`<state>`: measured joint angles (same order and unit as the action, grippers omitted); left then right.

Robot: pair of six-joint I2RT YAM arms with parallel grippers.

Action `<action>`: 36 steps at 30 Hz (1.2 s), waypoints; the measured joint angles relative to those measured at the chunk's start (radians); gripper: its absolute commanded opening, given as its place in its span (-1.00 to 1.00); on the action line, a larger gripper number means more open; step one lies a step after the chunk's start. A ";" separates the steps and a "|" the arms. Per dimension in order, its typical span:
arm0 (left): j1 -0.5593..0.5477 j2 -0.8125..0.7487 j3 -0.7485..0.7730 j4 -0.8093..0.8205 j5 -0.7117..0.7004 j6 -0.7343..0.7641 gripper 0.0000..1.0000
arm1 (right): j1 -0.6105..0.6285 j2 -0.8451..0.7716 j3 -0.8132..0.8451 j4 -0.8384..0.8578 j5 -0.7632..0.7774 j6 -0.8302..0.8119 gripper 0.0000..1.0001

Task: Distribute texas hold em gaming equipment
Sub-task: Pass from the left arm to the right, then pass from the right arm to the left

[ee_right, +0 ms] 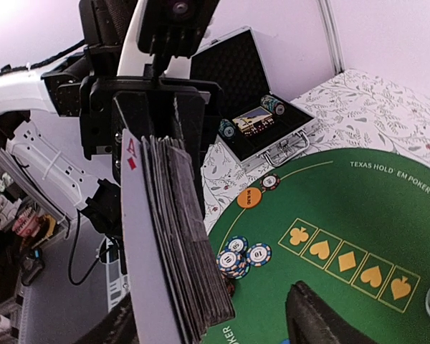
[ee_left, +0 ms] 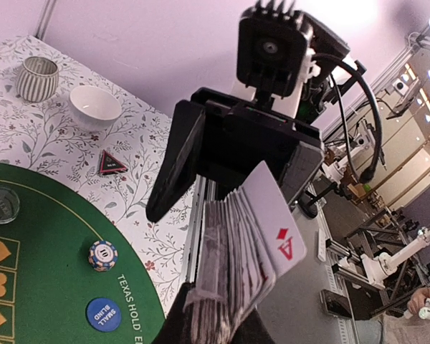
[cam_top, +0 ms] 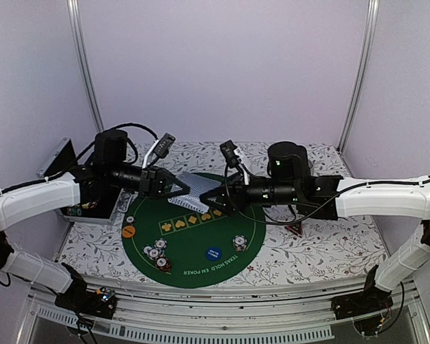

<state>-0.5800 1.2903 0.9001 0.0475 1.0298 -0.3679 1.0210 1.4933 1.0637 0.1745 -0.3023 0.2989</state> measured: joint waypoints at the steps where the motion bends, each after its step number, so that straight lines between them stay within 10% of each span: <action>1: 0.000 0.000 0.000 0.004 0.003 -0.002 -1.00 | 0.000 0.011 0.001 0.016 -0.013 0.008 0.04; 8: 0.000 -0.016 -0.023 0.026 0.008 -0.009 -1.00 | 0.000 0.072 0.026 0.078 -0.095 0.050 -0.89; 11: 0.000 -0.023 -0.026 0.032 0.023 -0.008 -1.00 | 0.000 0.074 0.040 0.079 -0.138 0.050 -0.96; 18: 0.000 -0.079 -0.038 0.026 -0.039 0.098 0.62 | -0.010 0.074 0.063 0.035 -0.170 0.072 -0.96; 21: -0.013 -0.157 -0.043 -0.008 -0.161 0.246 0.95 | -0.021 0.073 0.080 -0.049 -0.160 0.095 -0.96; 28: -0.127 -0.363 -0.039 -0.141 -0.443 0.860 0.96 | -0.029 0.072 0.177 -0.307 -0.118 0.148 -0.96; 36: -0.280 -0.194 0.127 -0.318 -0.668 1.239 0.96 | -0.029 0.116 0.322 -0.427 -0.142 0.192 -0.96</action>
<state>-0.8604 1.0966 1.0267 -0.2703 0.3618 0.8715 0.9920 1.6096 1.3853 -0.2523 -0.4438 0.4911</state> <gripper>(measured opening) 0.981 0.114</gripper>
